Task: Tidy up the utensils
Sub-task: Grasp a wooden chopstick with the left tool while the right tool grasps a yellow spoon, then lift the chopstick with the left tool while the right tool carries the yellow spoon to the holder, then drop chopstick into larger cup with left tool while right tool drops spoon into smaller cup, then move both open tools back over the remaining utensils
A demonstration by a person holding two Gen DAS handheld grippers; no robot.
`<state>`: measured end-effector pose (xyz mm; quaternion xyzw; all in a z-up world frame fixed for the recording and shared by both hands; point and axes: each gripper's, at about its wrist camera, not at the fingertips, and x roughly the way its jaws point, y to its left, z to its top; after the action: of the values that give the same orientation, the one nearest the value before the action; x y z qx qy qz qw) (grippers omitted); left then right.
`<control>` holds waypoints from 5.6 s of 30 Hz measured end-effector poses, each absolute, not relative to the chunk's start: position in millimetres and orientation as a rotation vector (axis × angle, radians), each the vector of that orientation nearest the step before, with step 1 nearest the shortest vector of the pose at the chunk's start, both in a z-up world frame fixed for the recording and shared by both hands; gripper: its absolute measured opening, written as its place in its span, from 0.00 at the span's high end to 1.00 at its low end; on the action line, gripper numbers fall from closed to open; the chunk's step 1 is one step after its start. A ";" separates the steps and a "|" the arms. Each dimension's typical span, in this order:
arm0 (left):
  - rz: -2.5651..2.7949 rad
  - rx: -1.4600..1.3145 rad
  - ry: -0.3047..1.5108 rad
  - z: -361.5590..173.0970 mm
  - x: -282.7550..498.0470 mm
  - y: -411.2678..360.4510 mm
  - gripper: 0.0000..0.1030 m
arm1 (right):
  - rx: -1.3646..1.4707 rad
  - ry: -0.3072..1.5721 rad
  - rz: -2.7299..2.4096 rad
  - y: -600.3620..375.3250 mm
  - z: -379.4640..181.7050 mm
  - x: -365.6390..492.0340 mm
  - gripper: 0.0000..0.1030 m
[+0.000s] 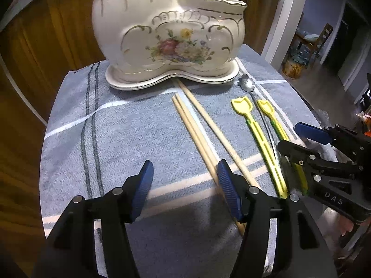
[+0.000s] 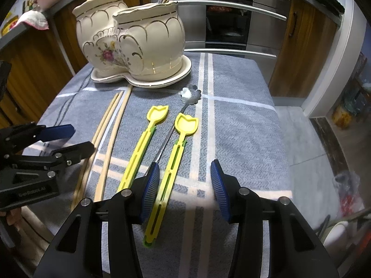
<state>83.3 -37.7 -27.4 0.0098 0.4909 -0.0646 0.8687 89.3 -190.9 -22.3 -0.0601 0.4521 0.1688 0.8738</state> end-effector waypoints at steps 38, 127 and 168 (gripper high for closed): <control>-0.125 0.097 1.047 -26.4 100.1 -1.8 0.63 | -0.148 0.956 0.381 -193.1 -22.6 105.7 0.81; -0.161 -0.073 0.393 90.1 124.6 42.0 0.94 | 0.091 0.337 0.412 -161.0 49.0 148.1 0.90; -0.119 -0.024 0.456 82.6 59.0 35.5 0.05 | 0.030 0.415 0.269 -224.4 73.9 89.6 0.05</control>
<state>59.0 35.5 82.6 -0.0119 0.2260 -0.0589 0.9723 89.6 -224.4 73.9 0.0150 0.2056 0.1331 0.9694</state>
